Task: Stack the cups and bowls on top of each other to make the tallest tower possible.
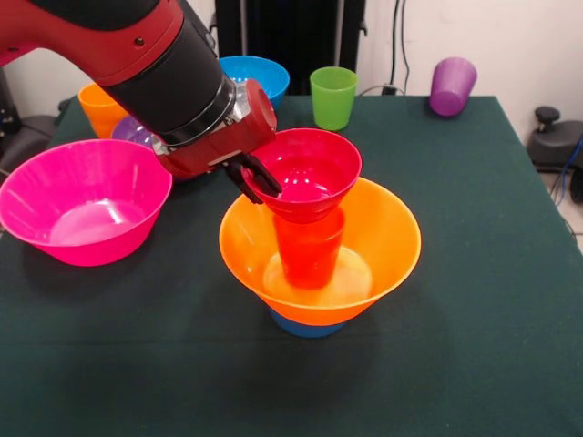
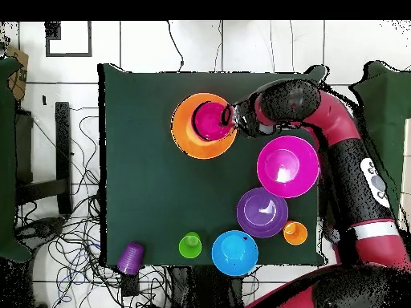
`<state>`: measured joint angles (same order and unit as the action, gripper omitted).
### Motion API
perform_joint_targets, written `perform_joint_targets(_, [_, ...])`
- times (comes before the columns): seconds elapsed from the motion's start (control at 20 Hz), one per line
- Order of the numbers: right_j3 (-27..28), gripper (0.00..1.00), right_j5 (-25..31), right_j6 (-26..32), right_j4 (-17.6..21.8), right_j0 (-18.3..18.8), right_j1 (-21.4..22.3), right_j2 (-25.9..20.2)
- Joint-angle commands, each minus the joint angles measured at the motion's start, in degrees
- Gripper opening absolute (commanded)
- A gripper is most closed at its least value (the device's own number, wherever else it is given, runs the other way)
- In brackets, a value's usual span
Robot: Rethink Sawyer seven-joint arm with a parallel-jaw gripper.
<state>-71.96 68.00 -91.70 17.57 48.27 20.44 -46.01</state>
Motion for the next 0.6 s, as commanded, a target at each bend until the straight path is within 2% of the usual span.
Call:
perform_joint_targets(0.05, [-2.6,0.0,-2.0,4.3,1.9,-1.5,-0.7,2.5])
perform_joint_targets(0.4, [-3.4,0.0,-3.6,4.4,2.4,-1.0,-0.7,2.6])
perform_joint_targets(0.6, [-2.1,0.0,-3.3,4.6,2.6,-1.4,-1.1,2.8])
